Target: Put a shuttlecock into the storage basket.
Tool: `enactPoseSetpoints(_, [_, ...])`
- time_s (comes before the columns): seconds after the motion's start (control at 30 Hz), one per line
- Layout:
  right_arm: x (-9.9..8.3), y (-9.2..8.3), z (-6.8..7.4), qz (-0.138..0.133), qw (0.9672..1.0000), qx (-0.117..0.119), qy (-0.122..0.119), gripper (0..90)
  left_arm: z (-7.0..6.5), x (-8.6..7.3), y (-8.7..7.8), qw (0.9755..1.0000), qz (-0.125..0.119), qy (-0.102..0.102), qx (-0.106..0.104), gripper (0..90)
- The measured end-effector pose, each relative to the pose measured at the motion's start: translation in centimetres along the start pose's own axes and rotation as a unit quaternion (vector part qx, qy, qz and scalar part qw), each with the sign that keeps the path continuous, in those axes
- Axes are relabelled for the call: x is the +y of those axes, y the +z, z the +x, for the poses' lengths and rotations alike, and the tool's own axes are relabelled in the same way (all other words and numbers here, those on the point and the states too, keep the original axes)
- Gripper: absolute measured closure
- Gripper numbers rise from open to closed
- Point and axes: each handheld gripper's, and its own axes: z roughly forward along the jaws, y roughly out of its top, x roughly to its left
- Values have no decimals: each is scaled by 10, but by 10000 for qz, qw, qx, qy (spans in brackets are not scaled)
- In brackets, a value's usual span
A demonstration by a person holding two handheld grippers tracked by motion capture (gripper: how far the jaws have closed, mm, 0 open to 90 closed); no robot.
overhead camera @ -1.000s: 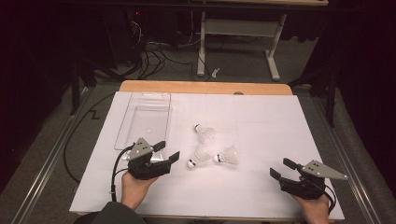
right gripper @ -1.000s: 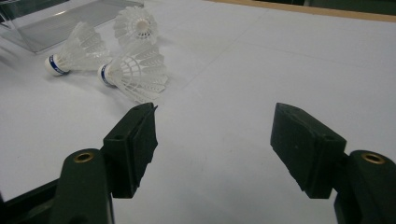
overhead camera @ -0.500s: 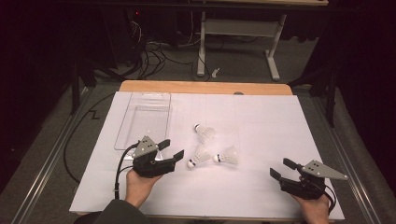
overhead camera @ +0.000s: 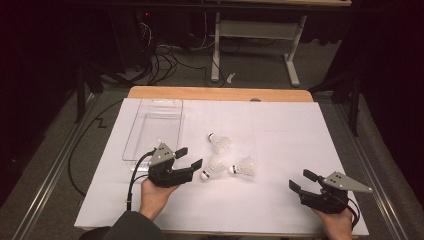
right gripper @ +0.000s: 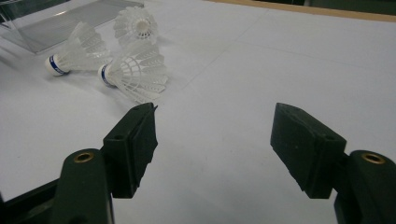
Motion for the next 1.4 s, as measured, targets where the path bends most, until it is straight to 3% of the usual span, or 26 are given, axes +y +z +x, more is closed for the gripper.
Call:
enactPoseSetpoints(0.57, [0, 0, 0, -2, 10000, 7, 0, 317, -3, 4, 13, 9999, 52, -7, -111, 336])
enactPoseSetpoints(1.4, [0, 1, 0, 23, 10000, 55, 9, 316, -3, 8, 27, 9997, 198, -1, -107, 348])
